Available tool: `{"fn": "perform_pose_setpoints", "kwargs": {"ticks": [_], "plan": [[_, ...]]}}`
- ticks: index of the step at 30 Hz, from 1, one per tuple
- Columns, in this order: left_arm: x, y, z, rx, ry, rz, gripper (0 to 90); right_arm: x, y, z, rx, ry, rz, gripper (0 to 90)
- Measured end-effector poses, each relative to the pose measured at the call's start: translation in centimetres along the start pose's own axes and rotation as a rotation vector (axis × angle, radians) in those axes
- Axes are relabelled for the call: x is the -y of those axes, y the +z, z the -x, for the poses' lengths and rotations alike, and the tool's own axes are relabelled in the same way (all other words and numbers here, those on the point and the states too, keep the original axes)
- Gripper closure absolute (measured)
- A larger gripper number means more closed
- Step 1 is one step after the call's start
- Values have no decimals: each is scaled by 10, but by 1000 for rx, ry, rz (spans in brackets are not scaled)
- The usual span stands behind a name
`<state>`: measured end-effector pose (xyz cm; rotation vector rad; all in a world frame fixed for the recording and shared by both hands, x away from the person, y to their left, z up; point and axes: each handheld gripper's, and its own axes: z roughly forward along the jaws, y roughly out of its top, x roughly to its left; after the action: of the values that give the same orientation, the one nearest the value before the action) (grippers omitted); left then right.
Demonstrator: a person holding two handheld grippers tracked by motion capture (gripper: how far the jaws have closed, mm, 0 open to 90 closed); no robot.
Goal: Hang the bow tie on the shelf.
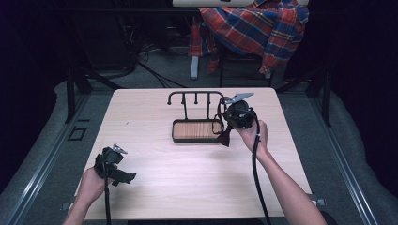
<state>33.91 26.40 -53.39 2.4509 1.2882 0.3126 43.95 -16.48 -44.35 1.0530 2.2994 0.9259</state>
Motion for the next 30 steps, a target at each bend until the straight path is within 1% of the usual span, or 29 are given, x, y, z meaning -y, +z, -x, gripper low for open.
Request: {"fn": "perform_pose_setpoints", "kwargs": {"ticks": [7, 10, 16, 25, 30], "plan": [[0, 0, 0, 0, 0, 2, 3, 0, 1, 4, 0, 19, 1, 884], [0, 0, 0, 1, 0, 0, 3, -1, 4, 3, 1, 14, -10, 884], [0, 0, 0, 0, -1, -1, 3, -2, 8, 4, 2, 20, -6, 885], [-1, 1, -1, 0, -1, -6, 3, -3, 12, 9, 2, 50, -7, 885], [-1, 1, -1, 1, -1, -6, 3, -4, 15, 11, 2, 55, -10, 885]]}}
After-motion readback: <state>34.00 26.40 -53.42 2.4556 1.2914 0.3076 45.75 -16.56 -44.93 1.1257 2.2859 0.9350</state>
